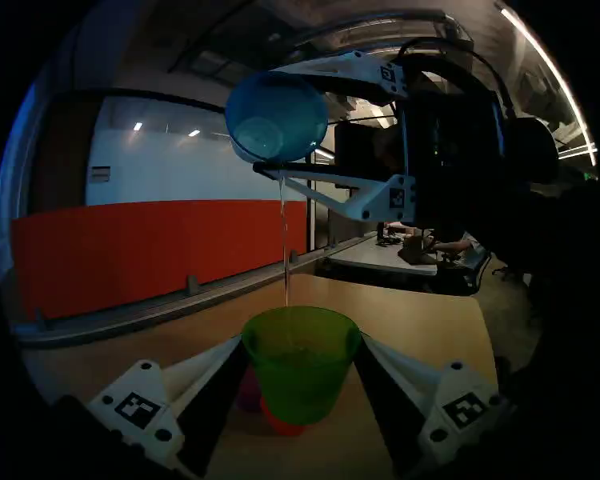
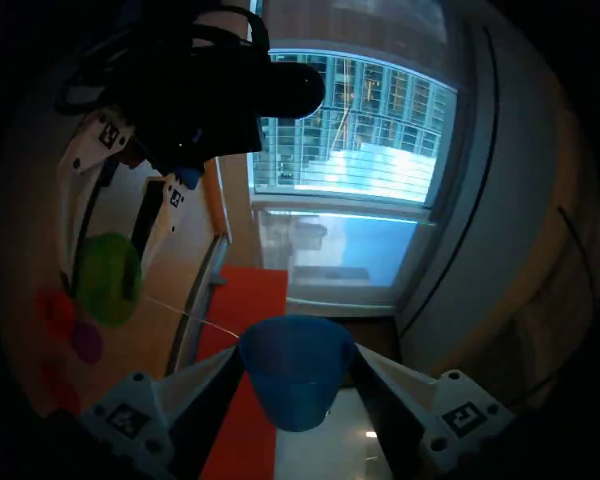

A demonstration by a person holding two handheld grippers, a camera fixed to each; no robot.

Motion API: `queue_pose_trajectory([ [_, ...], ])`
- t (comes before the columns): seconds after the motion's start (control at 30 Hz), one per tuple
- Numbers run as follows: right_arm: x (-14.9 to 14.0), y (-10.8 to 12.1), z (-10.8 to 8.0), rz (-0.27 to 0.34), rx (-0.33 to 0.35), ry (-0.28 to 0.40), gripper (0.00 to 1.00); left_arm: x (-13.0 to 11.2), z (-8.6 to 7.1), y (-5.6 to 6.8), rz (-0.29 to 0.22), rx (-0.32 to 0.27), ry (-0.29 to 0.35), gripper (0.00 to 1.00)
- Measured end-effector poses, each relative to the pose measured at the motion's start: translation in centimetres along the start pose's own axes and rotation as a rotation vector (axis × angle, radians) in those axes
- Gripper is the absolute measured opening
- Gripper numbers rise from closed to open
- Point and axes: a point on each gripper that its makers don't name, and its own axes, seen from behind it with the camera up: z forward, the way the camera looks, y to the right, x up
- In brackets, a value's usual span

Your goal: Pour water

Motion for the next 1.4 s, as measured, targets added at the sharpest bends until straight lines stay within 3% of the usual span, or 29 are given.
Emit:
queue_pose_trajectory([
  [0.4, 0.7, 0.0, 0.1, -0.055, -0.006, 0.007, 0.91, 0.1, 0.1, -0.3, -0.003, 0.007, 0.002, 0.87],
  [0.77, 0.4, -0.2, -0.2, -0.009, -0.004, 0.008, 0.91, 0.3, 0.1, -0.4, 0.001, 0.010, 0.004, 0.87],
  [1.07, -0.4, 0.1, -0.8, 0.156, 0.001, 0.013, 0.91, 0.4, -0.1, -0.5, 0.005, 0.014, 0.004, 0.87],
  [1.4, -1.2, 0.3, -1.6, 0.426, 0.005, 0.018, 0.91, 0.6, -0.1, -0.4, 0.009, 0.015, 0.005, 0.87],
])
